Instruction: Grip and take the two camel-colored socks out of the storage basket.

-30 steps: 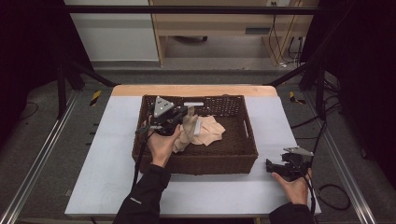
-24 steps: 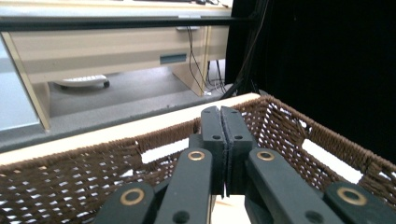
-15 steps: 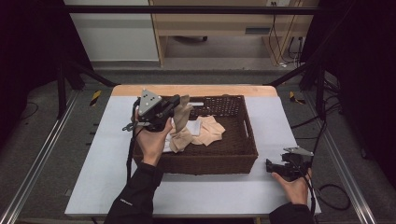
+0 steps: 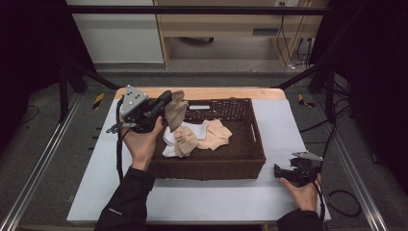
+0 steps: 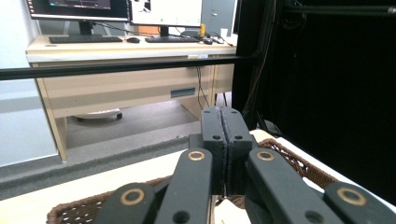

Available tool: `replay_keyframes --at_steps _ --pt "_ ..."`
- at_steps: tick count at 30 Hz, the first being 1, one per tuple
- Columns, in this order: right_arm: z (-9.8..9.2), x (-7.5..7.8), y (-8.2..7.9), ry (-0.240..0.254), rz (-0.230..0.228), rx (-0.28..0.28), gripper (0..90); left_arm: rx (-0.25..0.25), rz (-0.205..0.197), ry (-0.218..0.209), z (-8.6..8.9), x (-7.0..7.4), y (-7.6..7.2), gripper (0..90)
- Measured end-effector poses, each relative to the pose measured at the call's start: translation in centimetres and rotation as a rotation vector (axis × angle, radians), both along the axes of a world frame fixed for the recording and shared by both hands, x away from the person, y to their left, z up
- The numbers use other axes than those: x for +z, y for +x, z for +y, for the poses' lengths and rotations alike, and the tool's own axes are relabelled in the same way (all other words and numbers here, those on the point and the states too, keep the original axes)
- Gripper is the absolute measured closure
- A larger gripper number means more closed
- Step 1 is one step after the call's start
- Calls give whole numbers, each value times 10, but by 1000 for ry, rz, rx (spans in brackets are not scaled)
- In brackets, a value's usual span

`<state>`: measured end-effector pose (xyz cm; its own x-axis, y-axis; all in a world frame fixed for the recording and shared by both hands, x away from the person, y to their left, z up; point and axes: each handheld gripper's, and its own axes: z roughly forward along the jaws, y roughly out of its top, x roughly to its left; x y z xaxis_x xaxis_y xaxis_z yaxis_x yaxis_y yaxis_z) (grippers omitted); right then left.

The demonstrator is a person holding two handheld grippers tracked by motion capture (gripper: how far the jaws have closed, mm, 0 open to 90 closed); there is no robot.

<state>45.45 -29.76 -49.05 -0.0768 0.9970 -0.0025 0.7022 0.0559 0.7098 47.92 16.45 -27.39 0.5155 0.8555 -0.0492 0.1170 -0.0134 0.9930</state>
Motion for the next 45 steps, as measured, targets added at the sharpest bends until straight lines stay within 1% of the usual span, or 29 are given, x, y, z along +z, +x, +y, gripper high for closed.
replay_keyframes --at_steps 1,2,3,4,6,7,13,14,16,20,22,23,24,26,28,29,30,32,33,34,35,37,38,39,40,41,43,44,45 --pt "0 0 0 0 0 0 6 10 -12 -4 5 3 -3 889" --pt "0 0 0 -1 0 1 6 10 -12 -4 5 3 -3 889" --pt "0 0 0 0 0 1 6 19 -22 -8 12 6 -6 889" --pt "0 0 0 0 0 1 6 19 -22 -8 12 6 -6 889" --pt "0 0 0 0 0 0 6 34 -32 -12 21 10 -10 889" --pt "0 0 0 0 0 0 6 34 -32 -12 21 10 -10 889" --pt "-1 0 0 1 -3 2 10 69 -58 -29 42 17 -18 889" --pt "-1 0 0 1 -3 2 10 69 -58 -29 42 17 -18 889" --pt "0 0 0 -2 -4 -2 12 91 -67 -41 54 19 -20 889" --pt "0 0 0 -3 -3 -1 11 128 -73 -50 72 20 -25 889" --pt "0 0 0 -3 -3 1 11 136 -74 -53 76 20 -26 889" --pt "0 0 0 -3 -3 1 11 153 -77 -64 84 20 -28 889" --pt "0 0 0 -2 -3 0 11 160 -79 -67 88 20 -29 889" --pt "0 0 0 -3 -3 0 11 170 -82 -71 91 21 -29 889" --pt "0 0 0 -3 -3 0 11 194 -84 -73 99 20 -30 889" --pt "0 0 0 -2 -3 0 11 194 -84 -73 99 20 -30 889" --pt "0 0 0 -3 -3 0 11 215 -84 -58 102 17 -31 889" --pt "0 0 0 -2 -3 -1 11 220 -79 -57 104 15 -30 889" --pt "0 0 0 -3 -3 0 11 226 -72 -60 107 11 -30 889" --pt "0 0 0 -3 -3 0 10 238 -58 -62 111 4 -28 889" --pt "0 0 0 -3 -3 0 10 238 -58 -62 111 4 -28 889" --pt "0 0 0 -2 -3 -1 10 252 -33 -63 116 -10 -25 889" --pt "0 0 0 -2 -3 -1 10 252 -33 -63 116 -10 -25 889" --pt "0 0 0 -3 -3 0 11 259 -9 -64 119 -20 -22 889" --pt "0 0 0 -2 -3 -1 10 261 3 -64 121 -25 -21 889" --pt "0 0 0 -2 -3 0 11 266 23 -66 121 -31 -20 889" --pt "0 0 0 -2 -3 0 11 268 48 -69 123 -40 -18 889" --pt "0 0 0 -2 -3 0 11 268 48 -69 123 -40 -18 889" --pt "0 0 0 -2 -3 -1 11 270 61 -71 124 -46 -17 889"
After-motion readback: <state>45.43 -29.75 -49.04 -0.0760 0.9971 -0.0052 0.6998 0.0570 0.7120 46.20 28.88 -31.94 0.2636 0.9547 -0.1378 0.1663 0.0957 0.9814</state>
